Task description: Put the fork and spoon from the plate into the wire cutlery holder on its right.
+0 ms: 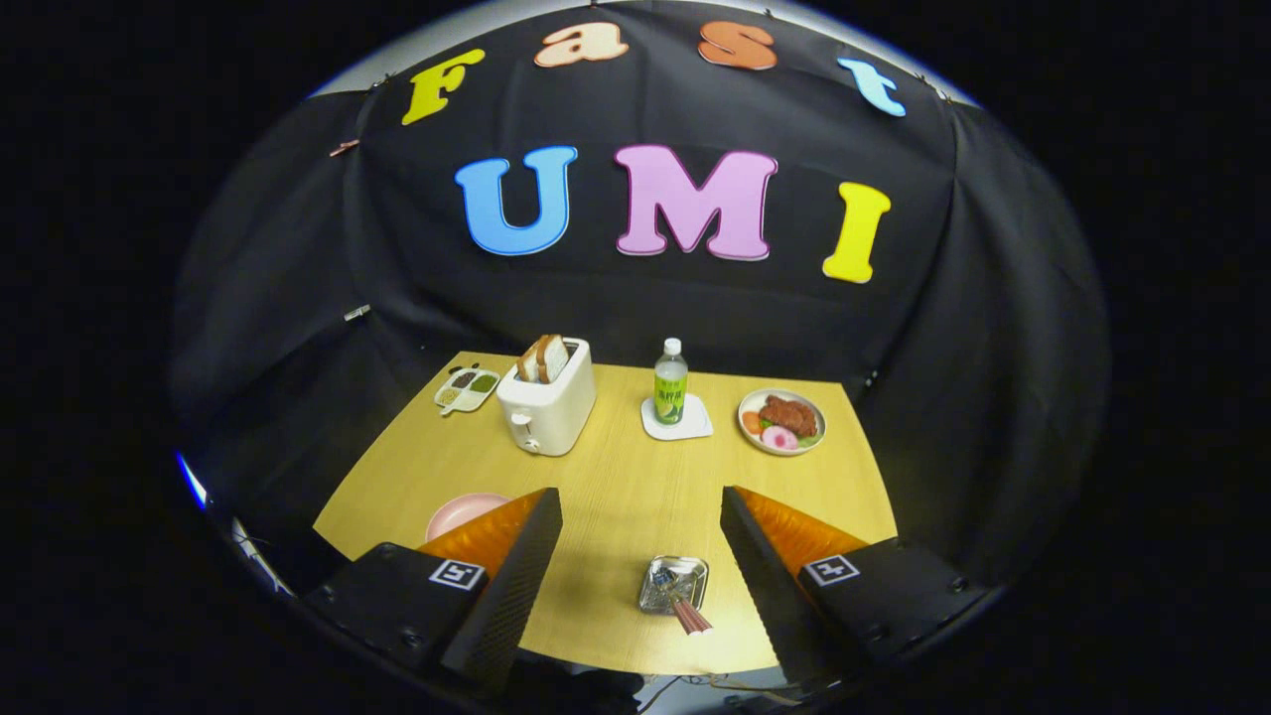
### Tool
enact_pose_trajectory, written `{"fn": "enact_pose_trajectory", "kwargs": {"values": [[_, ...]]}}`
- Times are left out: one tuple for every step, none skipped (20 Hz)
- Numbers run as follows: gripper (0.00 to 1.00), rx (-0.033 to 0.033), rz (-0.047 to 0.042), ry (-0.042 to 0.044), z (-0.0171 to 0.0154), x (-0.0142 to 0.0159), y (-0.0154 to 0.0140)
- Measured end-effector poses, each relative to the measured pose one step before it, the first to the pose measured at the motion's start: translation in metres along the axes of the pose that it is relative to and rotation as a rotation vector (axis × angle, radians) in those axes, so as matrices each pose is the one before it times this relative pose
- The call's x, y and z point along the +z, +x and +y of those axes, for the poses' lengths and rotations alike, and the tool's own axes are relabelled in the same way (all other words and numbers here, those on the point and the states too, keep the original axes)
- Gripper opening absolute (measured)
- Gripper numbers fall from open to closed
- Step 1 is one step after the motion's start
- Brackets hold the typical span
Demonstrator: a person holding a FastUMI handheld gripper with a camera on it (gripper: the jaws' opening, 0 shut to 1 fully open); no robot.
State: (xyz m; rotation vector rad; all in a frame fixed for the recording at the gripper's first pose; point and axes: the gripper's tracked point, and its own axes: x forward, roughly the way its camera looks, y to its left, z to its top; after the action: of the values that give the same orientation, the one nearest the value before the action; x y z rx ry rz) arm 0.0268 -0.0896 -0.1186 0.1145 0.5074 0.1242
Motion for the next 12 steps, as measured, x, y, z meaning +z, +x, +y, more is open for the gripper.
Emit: {"fn": "enact_pose_trajectory", "kwargs": {"values": [[1.0,-0.00149,-0.03511,0.00287,0.00449,0.00486,-0.00843],[1.0,0.00893,-0.03793,0.01301,0.00714,0.00622,-0.00601],[1.0,0.00135,-0.04307,0.00596,0.00788,0.00592,-0.00096],[1.0,-0.006,-0.03969,0.00802,0.00296,0.00463,-0.00293],[0.99,-0.0058,-0.03508,0.00934,0.00335,0.00151,-0.00295],[0.98,-0.00249,-0.02705,0.00669,0.00329,0.00153,-0.00375],[0.98,-0.00625,-0.01326,0.01127,0.00054,-0.00141,-0.00413],[0.98,0.0003,-0.00543,0.01544,0.00015,-0.00251,-0.0021],[0.98,0.0023,0.00636,0.01612,0.00027,-0.00168,-0.00023],[0.98,0.00039,0.00491,0.01185,-0.00119,-0.00137,-0.00028],[0.98,-0.00364,0.00324,0.00904,-0.00352,-0.00085,0.0005],[0.98,-0.00136,0.00062,0.00479,-0.00187,0.00002,0.00059]]}}
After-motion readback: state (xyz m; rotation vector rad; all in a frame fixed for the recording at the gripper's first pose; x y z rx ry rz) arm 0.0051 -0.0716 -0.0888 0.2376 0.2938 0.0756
